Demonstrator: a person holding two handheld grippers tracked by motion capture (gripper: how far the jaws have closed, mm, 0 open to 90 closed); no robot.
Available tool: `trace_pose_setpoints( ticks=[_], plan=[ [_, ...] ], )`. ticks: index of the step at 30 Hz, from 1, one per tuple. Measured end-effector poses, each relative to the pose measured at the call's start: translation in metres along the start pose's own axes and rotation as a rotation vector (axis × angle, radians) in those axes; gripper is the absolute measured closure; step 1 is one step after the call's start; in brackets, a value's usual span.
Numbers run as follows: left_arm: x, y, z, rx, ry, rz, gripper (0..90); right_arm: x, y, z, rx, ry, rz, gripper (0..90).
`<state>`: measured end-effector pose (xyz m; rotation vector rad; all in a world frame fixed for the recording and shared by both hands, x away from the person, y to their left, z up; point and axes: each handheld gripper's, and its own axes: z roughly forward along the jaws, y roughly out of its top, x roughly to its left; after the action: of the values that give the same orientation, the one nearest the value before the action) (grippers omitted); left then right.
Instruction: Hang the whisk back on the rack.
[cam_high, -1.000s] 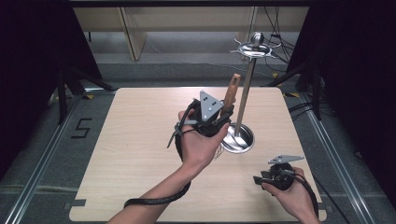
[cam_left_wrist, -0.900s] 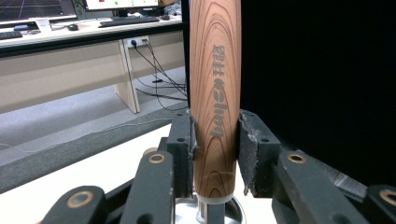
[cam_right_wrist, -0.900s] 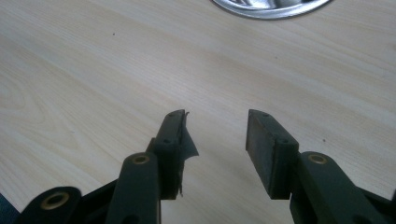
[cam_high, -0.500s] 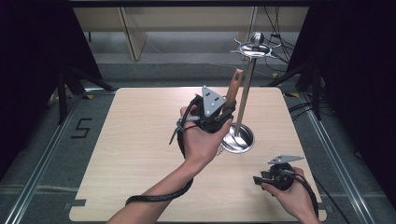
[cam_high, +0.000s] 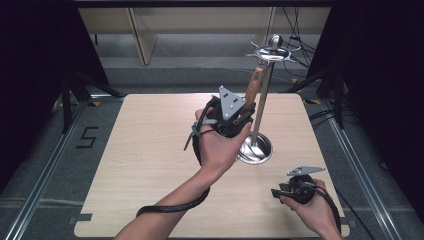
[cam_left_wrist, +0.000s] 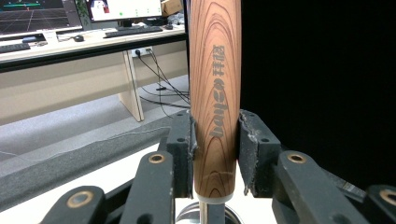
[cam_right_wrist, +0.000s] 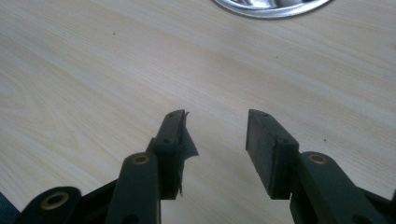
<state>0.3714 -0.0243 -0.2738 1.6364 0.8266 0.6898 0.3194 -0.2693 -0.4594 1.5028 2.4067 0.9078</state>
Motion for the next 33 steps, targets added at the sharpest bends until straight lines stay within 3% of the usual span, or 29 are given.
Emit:
trace_pose_setpoints(
  ticks=[13, 17, 33],
  plan=[
    [-0.003, 0.008, 0.005, -0.006, 0.009, 0.008, 67.8, -0.001, 0.0, 0.001, -0.004, -0.001, -0.019, 58.4],
    [-0.003, 0.01, 0.006, -0.005, 0.01, 0.008, 67.8, 0.0, 0.0, 0.0, 0.001, 0.003, 0.001, 58.4],
    [-0.006, 0.014, 0.01, -0.005, 0.008, 0.015, 67.7, 0.0, 0.0, 0.0, 0.0, 0.001, 0.001, 58.4]
  ],
)
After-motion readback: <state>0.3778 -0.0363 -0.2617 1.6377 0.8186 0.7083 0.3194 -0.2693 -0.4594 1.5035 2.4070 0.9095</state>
